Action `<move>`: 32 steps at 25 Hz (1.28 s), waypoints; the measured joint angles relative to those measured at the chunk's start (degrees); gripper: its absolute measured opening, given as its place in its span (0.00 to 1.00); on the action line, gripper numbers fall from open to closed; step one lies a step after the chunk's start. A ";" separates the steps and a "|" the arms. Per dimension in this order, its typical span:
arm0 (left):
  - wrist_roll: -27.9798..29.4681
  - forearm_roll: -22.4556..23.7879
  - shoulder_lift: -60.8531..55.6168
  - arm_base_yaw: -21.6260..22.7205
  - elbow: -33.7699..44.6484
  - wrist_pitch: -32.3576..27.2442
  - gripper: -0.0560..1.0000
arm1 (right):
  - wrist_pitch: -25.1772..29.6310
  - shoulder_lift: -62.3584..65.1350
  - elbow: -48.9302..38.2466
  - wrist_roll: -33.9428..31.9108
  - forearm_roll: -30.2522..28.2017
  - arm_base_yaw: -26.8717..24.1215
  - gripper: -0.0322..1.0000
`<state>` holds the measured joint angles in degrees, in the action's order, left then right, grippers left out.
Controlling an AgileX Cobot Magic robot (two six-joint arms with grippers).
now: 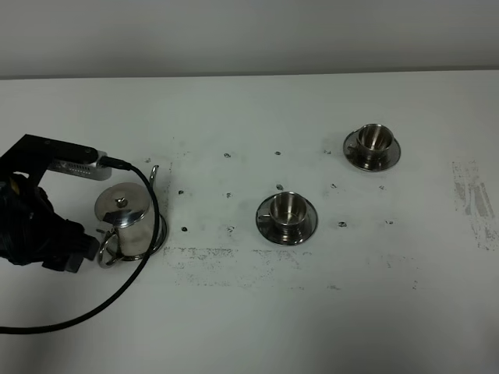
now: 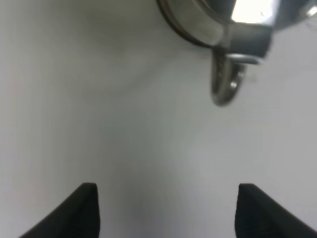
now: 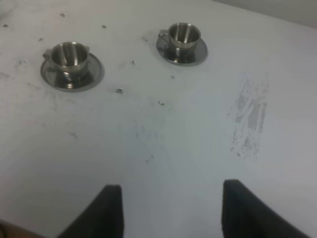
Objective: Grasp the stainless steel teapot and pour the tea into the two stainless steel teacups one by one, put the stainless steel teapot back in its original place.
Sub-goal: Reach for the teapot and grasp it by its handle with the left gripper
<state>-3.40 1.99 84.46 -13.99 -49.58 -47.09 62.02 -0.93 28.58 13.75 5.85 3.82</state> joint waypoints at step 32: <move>2.22 0.00 15.94 -4.32 -6.78 5.77 0.58 | 0.01 0.00 0.00 0.00 0.00 0.00 0.45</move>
<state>-1.18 2.00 100.40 -18.31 -56.36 -41.32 62.03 -0.93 28.58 13.75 5.85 3.82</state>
